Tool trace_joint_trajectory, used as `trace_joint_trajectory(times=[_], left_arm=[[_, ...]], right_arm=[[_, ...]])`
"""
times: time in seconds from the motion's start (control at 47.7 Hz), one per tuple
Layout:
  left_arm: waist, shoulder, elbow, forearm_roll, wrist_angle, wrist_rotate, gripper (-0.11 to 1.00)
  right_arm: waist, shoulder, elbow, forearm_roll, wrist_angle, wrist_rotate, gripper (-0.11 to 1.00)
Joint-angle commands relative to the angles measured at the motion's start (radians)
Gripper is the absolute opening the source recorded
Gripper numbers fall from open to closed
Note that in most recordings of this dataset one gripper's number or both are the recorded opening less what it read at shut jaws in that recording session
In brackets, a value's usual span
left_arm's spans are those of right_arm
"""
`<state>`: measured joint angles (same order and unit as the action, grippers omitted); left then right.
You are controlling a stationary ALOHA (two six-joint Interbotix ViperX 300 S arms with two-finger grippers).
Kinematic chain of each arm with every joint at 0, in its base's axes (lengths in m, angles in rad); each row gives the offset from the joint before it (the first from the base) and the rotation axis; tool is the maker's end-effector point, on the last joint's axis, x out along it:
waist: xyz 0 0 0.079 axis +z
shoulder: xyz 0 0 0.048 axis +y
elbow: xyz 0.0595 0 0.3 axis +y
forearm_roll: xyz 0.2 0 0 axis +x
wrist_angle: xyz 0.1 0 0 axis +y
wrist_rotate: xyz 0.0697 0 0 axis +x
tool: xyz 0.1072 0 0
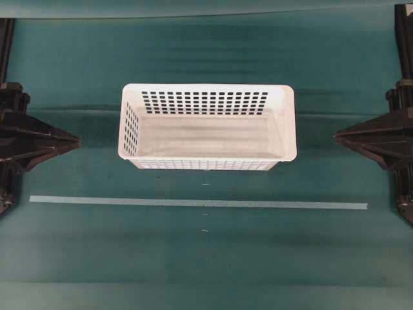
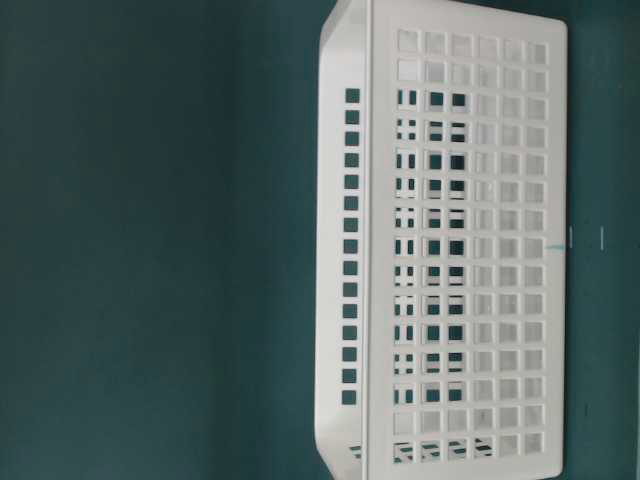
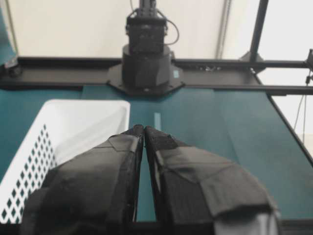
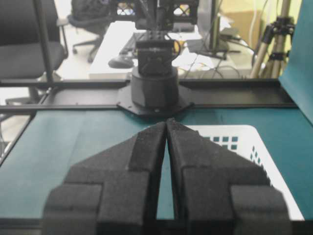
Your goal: Lift the white basket with both hands.
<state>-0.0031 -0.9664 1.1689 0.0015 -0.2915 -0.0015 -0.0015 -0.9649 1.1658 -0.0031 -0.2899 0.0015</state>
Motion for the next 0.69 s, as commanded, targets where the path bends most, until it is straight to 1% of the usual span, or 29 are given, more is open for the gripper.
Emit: trace_joint_trajectory(times=[0.0,0.063,0.126,0.189,0.272,0.356,0.398,0.482,0.566,0.67], left_arm=[[0.006,0.0,-0.017,0.012,0.006,-0.031,0.14],[0.011,0.0,-0.017,0.014,0.02,-0.049,0.13],[0.011,0.003,-0.017,0.014,0.038,-0.067,0.04],[0.011,0.005,-0.018,0.014,0.057,-0.098,-0.02],[0.015,0.003,-0.028,0.012,0.071,-0.153,-0.04],[0.025,-0.002,-0.037,0.014,0.078,-0.222,-0.05],[0.028,-0.003,-0.041,0.014,0.083,-0.253,-0.05],[0.035,0.003,-0.051,0.014,0.097,-0.305,-0.05],[0.044,0.008,-0.069,0.014,0.123,-0.364,-0.05],[0.074,0.018,-0.106,0.012,0.186,-0.449,-0.05]], right_arm=[[0.006,0.009,-0.005,0.006,-0.009,0.008,0.14],[0.006,0.009,-0.005,0.008,0.0,0.009,0.15],[0.003,0.009,-0.005,0.012,0.011,0.02,0.08],[-0.003,0.008,-0.006,0.026,0.028,0.043,0.04],[-0.005,0.009,-0.017,0.064,0.066,0.092,0.03],[-0.015,0.011,-0.032,0.1,0.126,0.147,0.03],[-0.028,0.014,-0.041,0.117,0.164,0.178,0.03],[-0.069,0.028,-0.072,0.15,0.281,0.262,0.03],[-0.12,0.049,-0.115,0.163,0.407,0.353,0.03],[-0.183,0.086,-0.179,0.163,0.566,0.471,0.03]])
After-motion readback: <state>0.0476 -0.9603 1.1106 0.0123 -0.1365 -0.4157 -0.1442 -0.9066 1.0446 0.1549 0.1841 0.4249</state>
